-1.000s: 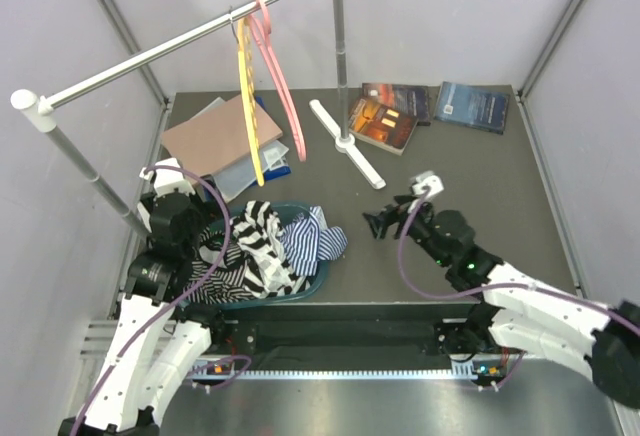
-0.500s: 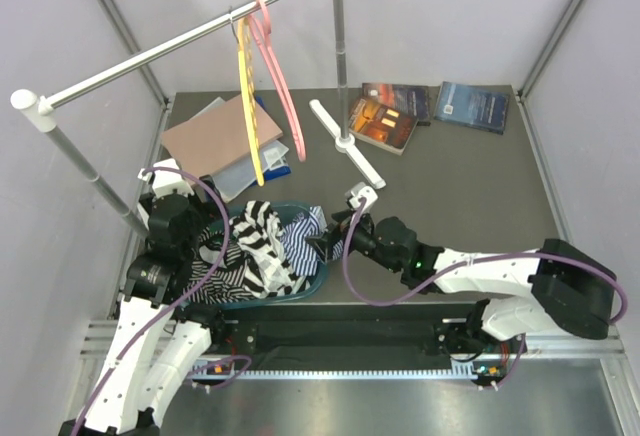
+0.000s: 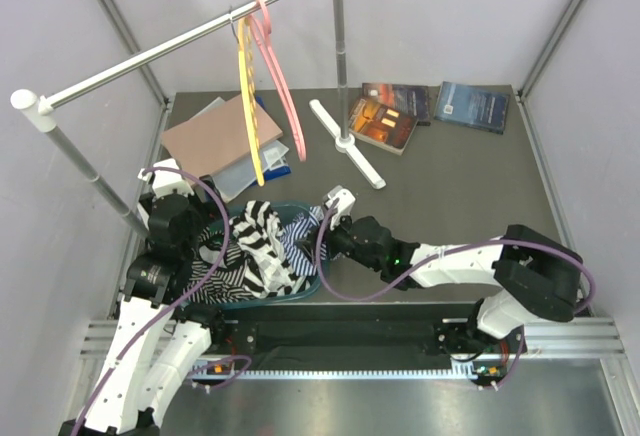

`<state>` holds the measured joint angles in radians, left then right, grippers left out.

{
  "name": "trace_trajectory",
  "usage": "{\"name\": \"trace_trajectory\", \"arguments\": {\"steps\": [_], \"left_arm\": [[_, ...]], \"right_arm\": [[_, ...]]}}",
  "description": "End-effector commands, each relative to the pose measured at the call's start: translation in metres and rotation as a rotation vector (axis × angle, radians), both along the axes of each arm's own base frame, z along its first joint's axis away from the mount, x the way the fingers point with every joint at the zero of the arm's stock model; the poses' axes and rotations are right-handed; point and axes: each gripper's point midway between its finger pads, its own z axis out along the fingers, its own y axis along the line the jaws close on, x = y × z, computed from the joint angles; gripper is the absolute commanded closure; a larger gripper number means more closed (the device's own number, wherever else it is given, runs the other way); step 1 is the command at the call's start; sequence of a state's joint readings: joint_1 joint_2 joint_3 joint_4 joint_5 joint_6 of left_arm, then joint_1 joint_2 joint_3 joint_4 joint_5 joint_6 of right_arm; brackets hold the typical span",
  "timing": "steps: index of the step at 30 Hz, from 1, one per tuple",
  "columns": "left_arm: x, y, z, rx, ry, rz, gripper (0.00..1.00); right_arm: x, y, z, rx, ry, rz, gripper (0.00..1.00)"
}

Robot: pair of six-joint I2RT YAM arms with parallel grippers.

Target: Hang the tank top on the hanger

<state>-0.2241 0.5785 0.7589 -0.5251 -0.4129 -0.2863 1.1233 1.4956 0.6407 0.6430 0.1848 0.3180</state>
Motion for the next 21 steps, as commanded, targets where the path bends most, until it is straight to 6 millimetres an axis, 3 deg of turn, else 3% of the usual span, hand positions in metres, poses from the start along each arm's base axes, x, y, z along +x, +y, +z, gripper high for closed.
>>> {"name": "trace_trajectory", "arguments": {"steps": [1, 2, 4, 5, 8, 12, 13, 15, 16, 18, 19, 21], "left_arm": [[0.001, 0.003, 0.004, 0.004, -0.022, 0.014, 0.01], [0.001, 0.003, 0.004, 0.004, -0.023, 0.014, 0.01], [0.001, 0.003, 0.004, 0.004, -0.023, 0.014, 0.01], [0.001, 0.003, 0.005, 0.002, -0.025, 0.015, 0.01], [0.001, 0.003, 0.004, 0.001, -0.025, 0.013, 0.01], [0.001, 0.003, 0.005, 0.000, -0.025, 0.012, 0.01], [0.001, 0.002, 0.004, -0.002, -0.025, 0.011, 0.01], [0.001, 0.001, 0.005, -0.004, -0.028, 0.005, 0.01], [0.001, 0.001, 0.006, -0.005, -0.030, 0.002, 0.01], [0.002, -0.001, 0.005, -0.008, -0.032, -0.008, 0.01], [0.003, -0.002, 0.003, -0.006, -0.027, -0.015, 0.01], [0.004, -0.003, 0.004, -0.007, -0.025, -0.016, 0.01]], "right_arm": [[-0.007, 0.024, 0.027, 0.090, -0.017, 0.058, 0.30], [-0.008, 0.026, 0.027, 0.091, -0.017, 0.069, 0.45], [-0.008, 0.027, 0.029, 0.085, -0.026, 0.074, 0.62], [-0.008, 0.027, 0.034, 0.090, -0.035, 0.074, 0.79], [-0.004, 0.023, 0.051, 0.082, -0.074, 0.058, 0.98], [0.006, 0.002, 0.080, 0.044, -0.158, -0.012, 1.00], [0.007, -0.005, 0.099, 0.068, -0.186, -0.030, 1.00], [0.013, -0.021, 0.111, 0.047, -0.226, -0.084, 1.00], [0.012, -0.032, 0.130, 0.074, -0.253, -0.104, 1.00], [0.016, -0.049, 0.143, 0.055, -0.288, -0.156, 1.00], [0.015, -0.061, 0.160, 0.082, -0.310, -0.181, 1.00], [0.021, -0.079, 0.171, 0.072, -0.328, -0.242, 1.00]]}}
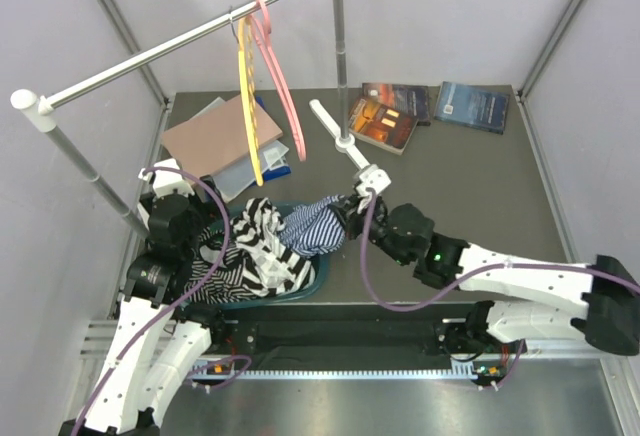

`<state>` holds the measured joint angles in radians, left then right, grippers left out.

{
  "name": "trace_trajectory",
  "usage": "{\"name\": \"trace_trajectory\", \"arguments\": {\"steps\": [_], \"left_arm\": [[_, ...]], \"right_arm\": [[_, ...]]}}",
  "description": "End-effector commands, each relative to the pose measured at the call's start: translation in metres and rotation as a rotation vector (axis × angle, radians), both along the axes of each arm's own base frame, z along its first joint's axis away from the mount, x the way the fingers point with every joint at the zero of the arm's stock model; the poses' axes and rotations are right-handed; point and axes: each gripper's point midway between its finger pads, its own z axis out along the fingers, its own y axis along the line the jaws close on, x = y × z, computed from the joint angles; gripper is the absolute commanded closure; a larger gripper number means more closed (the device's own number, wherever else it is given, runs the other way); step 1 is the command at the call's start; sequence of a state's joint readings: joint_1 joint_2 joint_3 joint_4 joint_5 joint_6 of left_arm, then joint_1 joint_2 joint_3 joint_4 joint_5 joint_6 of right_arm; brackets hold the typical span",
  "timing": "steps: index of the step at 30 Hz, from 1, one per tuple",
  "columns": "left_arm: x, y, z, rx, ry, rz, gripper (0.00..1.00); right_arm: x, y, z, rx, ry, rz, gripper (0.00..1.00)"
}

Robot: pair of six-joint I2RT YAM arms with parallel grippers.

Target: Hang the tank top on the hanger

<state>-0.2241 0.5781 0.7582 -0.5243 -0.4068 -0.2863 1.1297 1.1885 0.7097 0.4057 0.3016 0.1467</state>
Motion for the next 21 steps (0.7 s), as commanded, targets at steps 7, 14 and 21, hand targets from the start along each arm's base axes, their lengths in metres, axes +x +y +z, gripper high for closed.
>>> {"name": "trace_trajectory", "arguments": {"steps": [7, 14, 21], "left_arm": [[0.004, -0.006, 0.003, -0.012, -0.018, -0.030, 0.01], [0.007, -0.019, 0.004, -0.048, -0.020, -0.090, 0.01], [0.011, -0.035, 0.002, -0.111, -0.011, -0.149, 0.04]], "right_arm": [[0.012, -0.087, 0.135, 0.119, -0.239, -0.242, 1.00], [0.018, -0.116, 0.177, 0.132, -0.314, -0.306, 1.00], [0.027, -0.131, 0.216, 0.144, -0.365, -0.325, 1.00]]}}
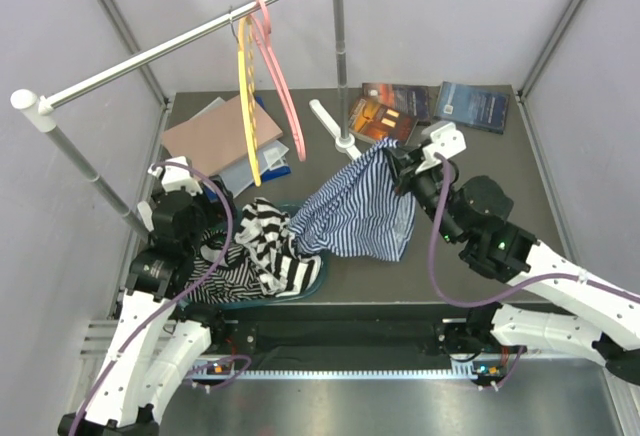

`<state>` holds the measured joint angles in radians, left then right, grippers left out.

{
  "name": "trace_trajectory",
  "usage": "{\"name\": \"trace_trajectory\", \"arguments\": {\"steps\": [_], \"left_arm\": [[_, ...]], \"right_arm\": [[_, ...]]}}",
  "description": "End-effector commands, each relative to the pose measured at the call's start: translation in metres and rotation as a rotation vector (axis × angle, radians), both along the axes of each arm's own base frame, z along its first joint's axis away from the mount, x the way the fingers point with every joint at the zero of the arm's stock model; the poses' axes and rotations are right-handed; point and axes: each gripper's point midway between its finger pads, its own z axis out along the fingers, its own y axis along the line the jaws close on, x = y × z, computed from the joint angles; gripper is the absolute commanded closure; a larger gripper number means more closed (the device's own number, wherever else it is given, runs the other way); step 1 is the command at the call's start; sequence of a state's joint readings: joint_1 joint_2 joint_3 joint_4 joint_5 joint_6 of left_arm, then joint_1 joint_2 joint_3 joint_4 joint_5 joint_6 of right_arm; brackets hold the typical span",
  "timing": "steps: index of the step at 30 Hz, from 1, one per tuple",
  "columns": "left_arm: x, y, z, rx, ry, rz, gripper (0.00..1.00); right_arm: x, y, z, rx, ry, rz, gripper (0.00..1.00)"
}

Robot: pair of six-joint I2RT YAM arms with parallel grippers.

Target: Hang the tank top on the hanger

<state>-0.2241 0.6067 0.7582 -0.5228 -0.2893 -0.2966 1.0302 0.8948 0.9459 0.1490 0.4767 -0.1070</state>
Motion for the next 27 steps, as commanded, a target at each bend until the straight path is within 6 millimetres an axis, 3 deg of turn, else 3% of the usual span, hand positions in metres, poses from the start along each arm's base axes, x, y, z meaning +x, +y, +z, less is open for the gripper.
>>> {"name": "trace_trajectory", "arguments": {"steps": [1, 8, 12, 19, 21, 27], "left_arm": [[0.005, -0.015, 0.010, -0.082, -0.046, -0.046, 0.04], [-0.001, -0.037, -0.005, -0.179, -0.019, -0.134, 0.05], [-0.002, -0.049, -0.007, -0.224, -0.015, -0.182, 0.06], [0.002, -0.079, -0.027, -0.310, 0.021, -0.252, 0.09], [0.002, -0.086, -0.030, -0.296, 0.031, -0.263, 0.09], [-0.001, -0.108, -0.033, -0.259, 0.036, -0.326, 0.09]], "right_arm": [[0.000, -0.023, 0.069, 0.096, -0.110, -0.025, 1.00], [0.007, -0.039, 0.103, 0.109, -0.152, -0.058, 1.00], [0.020, -0.045, 0.105, 0.118, -0.130, -0.056, 1.00], [0.060, -0.063, 0.050, 0.128, 0.017, -0.125, 1.00], [0.070, -0.078, 0.033, 0.132, 0.066, -0.175, 1.00], [0.080, -0.137, 0.013, 0.169, 0.127, -0.339, 1.00]]}}
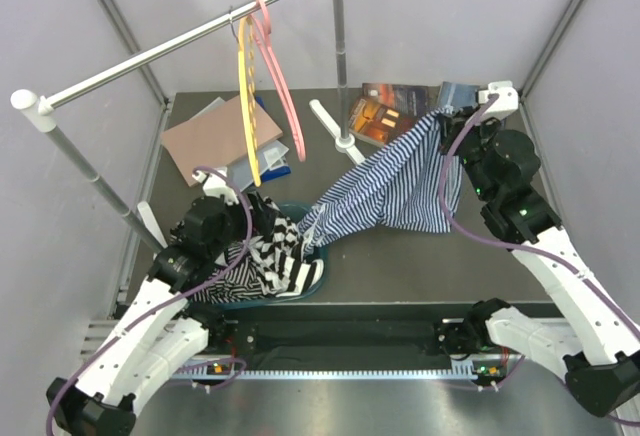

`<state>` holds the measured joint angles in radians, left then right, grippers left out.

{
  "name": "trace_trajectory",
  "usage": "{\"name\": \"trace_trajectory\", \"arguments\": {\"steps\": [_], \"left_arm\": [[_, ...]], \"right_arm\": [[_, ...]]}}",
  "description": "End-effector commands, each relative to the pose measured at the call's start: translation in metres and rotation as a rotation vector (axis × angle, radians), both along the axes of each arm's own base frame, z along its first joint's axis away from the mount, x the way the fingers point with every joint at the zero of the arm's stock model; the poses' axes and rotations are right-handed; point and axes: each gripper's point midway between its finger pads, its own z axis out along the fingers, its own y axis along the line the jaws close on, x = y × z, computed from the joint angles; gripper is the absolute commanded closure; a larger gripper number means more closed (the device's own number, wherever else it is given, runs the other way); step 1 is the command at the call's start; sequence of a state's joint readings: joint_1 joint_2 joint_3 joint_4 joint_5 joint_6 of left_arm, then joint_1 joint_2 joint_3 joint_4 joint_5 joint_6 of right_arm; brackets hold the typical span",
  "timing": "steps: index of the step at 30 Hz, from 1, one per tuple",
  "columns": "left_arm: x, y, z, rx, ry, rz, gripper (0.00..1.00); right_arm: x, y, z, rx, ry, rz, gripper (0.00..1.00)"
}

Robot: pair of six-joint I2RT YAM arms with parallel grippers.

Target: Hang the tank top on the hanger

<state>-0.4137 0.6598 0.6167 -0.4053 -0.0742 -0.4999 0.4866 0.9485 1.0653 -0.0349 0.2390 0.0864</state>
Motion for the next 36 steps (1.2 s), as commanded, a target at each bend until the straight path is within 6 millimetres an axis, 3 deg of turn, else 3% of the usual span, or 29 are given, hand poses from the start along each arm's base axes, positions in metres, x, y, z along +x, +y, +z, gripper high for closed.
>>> {"name": "trace_trajectory", "arguments": {"steps": [1, 6, 13, 21, 24, 25, 28, 32, 33, 35, 36], "left_arm": [[0.009, -0.016, 0.018, -0.033, -0.091, -0.019, 0.09], [0.003, -0.036, 0.014, -0.036, -0.102, -0.088, 0.08], [-0.007, -0.046, 0.004, 0.003, -0.107, -0.144, 0.07], [-0.015, -0.054, -0.010, 0.038, -0.099, -0.185, 0.07], [-0.015, -0.059, -0.008, 0.041, -0.109, -0.197, 0.07], [-0.014, -0.062, -0.007, 0.035, -0.117, -0.202, 0.07], [-0.016, -0.073, -0.012, 0.043, -0.115, -0.228, 0.07], [-0.021, -0.094, -0.017, 0.084, -0.123, -0.265, 0.07], [-0.021, -0.098, -0.014, 0.094, -0.138, -0.268, 0.07], [-0.023, -0.107, -0.012, 0.124, -0.157, -0.273, 0.07], [-0.023, -0.111, -0.008, 0.132, -0.168, -0.276, 0.07]], "right_arm": [[-0.005, -0.043, 0.014, 0.089, -0.019, -0.102, 1.00], [0.001, -0.075, 0.005, 0.094, 0.020, -0.203, 1.00], [0.016, -0.117, -0.005, 0.107, 0.069, -0.302, 1.00], [0.029, -0.136, -0.007, 0.114, 0.091, -0.351, 0.97], [0.034, -0.128, -0.022, 0.109, 0.134, -0.310, 0.75], [0.035, -0.127, -0.029, 0.106, 0.153, -0.302, 0.54], [0.040, -0.112, -0.057, 0.099, 0.230, -0.231, 0.26], [0.043, -0.082, -0.103, 0.083, 0.335, -0.146, 0.16], [0.043, -0.058, -0.114, 0.064, 0.364, -0.090, 0.15], [0.044, -0.043, -0.137, 0.025, 0.413, -0.087, 0.14], [0.040, -0.022, -0.143, 0.014, 0.426, -0.036, 0.14]]}}
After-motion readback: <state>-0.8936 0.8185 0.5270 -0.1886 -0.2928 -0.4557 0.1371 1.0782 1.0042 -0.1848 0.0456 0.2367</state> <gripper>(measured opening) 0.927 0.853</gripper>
